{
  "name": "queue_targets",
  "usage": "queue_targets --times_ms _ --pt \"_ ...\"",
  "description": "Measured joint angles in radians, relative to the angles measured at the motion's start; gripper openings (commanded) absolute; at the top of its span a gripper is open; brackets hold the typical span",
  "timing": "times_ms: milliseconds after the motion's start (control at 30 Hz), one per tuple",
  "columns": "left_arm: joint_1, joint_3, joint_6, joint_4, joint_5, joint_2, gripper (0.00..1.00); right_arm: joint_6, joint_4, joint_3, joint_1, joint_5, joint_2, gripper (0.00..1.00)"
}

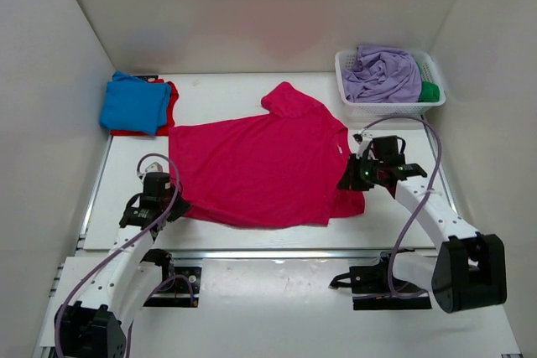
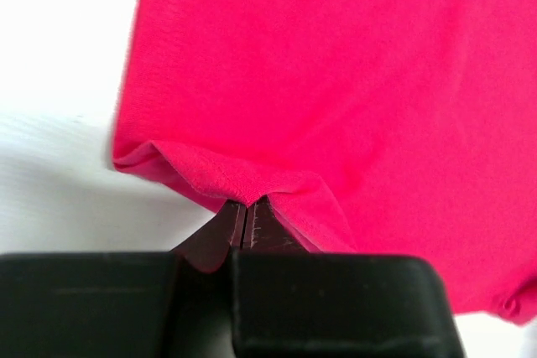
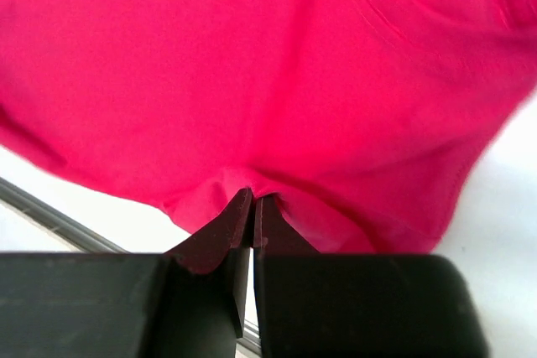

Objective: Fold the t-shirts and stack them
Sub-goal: Grap the side of the flattened tshirt closest away from the robot with both arms, then fold the flattened tshirt in 1/3 of the way

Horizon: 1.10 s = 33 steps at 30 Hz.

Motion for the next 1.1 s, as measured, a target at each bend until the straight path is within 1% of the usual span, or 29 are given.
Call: queue_targets --times_ms 133,267,533,800,1100 --pt "0.035 0.000 -0.024 0.003 -0.029 0.000 0.00 -0.031 0.000 0.084 0.016 -0.007 0.088 0.00" --pt "0.063 -0.002 -0.040 0.029 -0.032 0.001 0.00 -0.060 -0.001 0.148 0.015 -0.007 0.143 0.00" --pt "0.069 -0.014 -0.046 0.070 -0.031 0.001 0.00 -0.112 0.007 0.281 0.000 -0.004 0.266 0.00" --pt "0.071 -0.014 -0.043 0.070 -0.041 0.000 0.00 -0.145 0.012 0.357 -0.019 0.002 0.354 0.00" --pt "0.071 -0.014 -0.037 0.069 -0.057 -0.009 0.00 -0.156 0.011 0.450 -0.011 0.002 0.402 0.00"
